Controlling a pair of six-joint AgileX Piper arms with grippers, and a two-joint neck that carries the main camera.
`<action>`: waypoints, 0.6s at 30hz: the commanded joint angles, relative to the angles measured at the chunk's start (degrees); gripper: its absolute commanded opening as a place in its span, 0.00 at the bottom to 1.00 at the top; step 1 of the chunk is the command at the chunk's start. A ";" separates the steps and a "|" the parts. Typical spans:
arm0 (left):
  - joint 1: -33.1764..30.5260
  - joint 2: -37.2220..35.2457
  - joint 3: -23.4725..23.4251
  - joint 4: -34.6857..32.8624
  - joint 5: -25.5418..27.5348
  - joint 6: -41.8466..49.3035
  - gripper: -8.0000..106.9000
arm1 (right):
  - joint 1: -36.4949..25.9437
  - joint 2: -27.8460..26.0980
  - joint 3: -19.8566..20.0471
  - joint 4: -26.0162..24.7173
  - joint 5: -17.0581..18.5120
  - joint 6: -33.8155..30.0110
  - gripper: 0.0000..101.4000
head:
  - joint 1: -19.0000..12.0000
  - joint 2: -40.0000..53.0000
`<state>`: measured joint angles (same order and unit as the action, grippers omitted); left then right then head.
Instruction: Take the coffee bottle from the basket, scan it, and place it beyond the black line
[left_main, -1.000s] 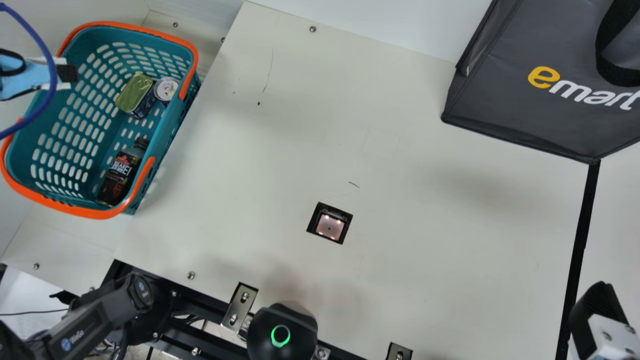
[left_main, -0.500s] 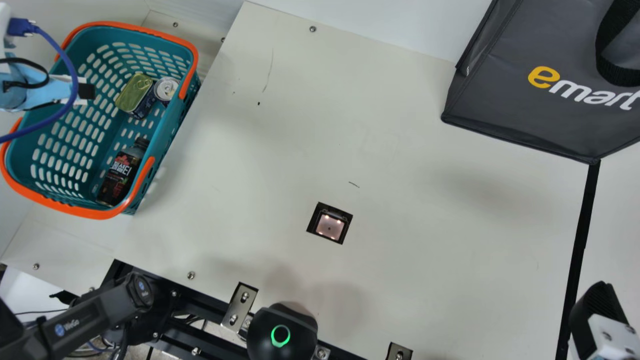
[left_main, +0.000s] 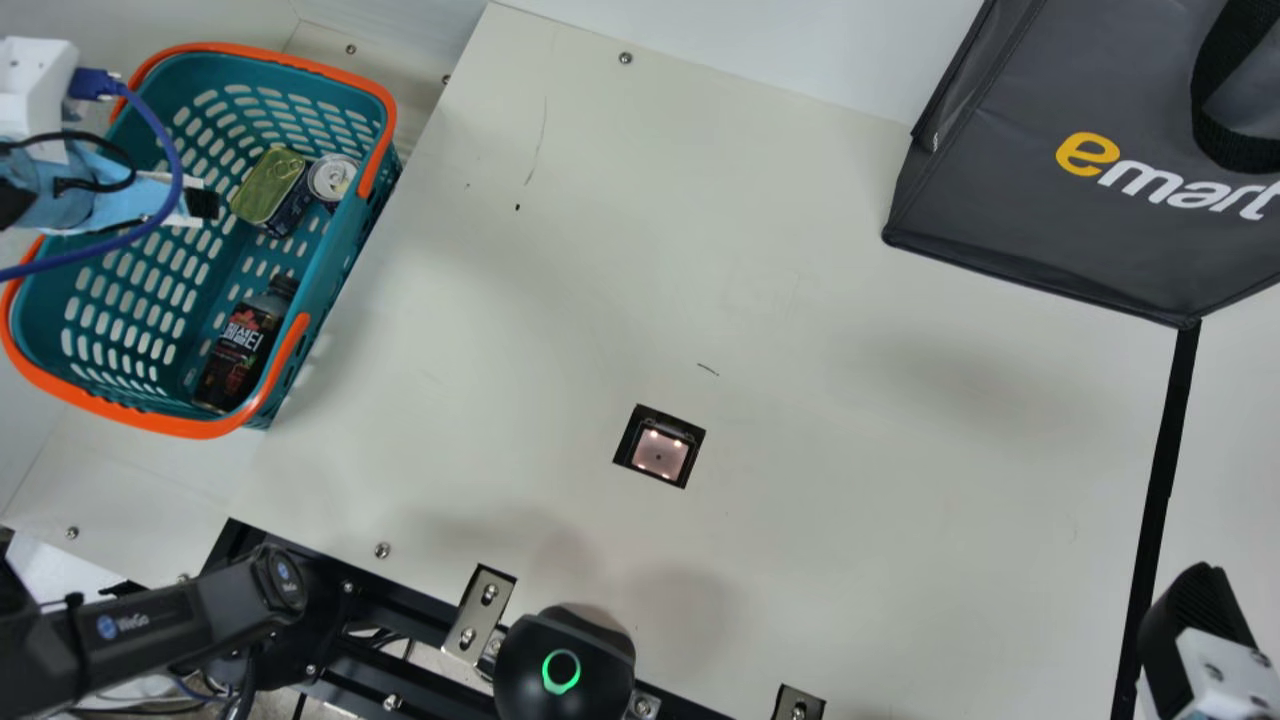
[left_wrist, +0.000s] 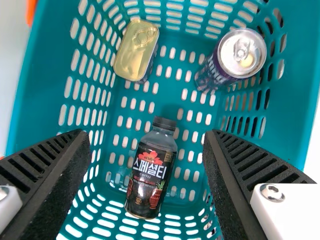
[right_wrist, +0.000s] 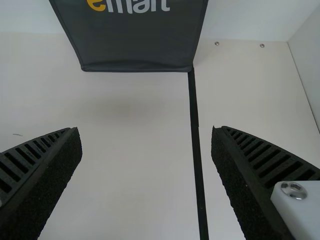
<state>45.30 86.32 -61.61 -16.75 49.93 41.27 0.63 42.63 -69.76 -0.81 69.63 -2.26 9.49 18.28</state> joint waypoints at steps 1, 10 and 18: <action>0.23 0.84 0.39 -0.40 -0.83 1.06 0.85 | 0.00 0.00 0.00 0.00 0.00 0.00 0.90 | -1.57 0.14; 1.23 5.32 2.12 -3.55 -3.99 8.28 0.85 | 0.00 0.00 0.00 0.00 -0.01 0.00 0.90 | -1.57 0.14; 1.74 8.54 4.39 -6.06 -6.88 15.22 0.85 | 0.00 0.00 0.00 0.00 -0.01 0.00 0.90 | -1.57 0.14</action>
<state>47.01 94.53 -57.44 -22.60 43.64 55.03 0.63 42.63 -69.76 -0.81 69.62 -2.26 9.40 18.28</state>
